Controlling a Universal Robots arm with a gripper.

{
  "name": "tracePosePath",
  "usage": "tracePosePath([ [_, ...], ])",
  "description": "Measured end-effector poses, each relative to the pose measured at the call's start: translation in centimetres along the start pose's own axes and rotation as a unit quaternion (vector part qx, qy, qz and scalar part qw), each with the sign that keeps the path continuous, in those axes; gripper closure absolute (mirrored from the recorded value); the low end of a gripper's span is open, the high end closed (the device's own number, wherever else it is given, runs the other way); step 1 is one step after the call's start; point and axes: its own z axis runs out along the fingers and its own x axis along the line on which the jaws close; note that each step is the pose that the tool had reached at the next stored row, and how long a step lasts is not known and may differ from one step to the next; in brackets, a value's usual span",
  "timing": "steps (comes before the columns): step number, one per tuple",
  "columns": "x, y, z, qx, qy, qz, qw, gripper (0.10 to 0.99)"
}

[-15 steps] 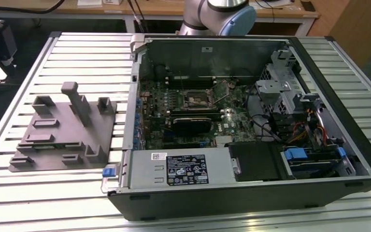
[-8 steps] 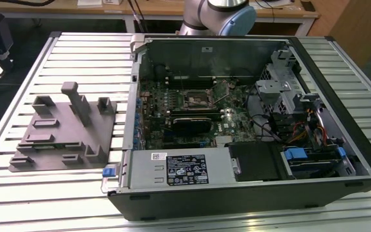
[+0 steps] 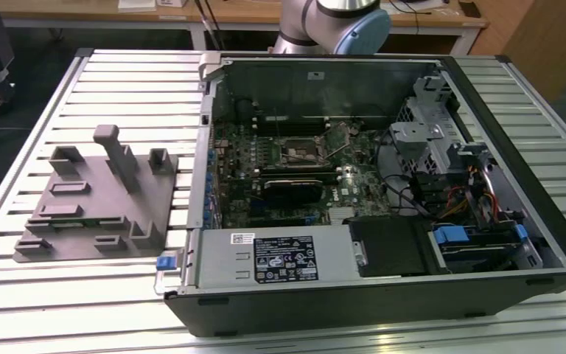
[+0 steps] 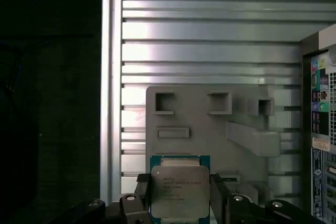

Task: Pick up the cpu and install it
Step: 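Pick up the cpu and move it towards the insertion slot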

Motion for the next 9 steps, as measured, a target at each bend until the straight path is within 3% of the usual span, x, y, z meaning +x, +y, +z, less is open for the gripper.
tracePosePath([
  [9,-0.02,0.10,-1.28,0.0000,0.0000,0.000,1.0000,0.545],
])
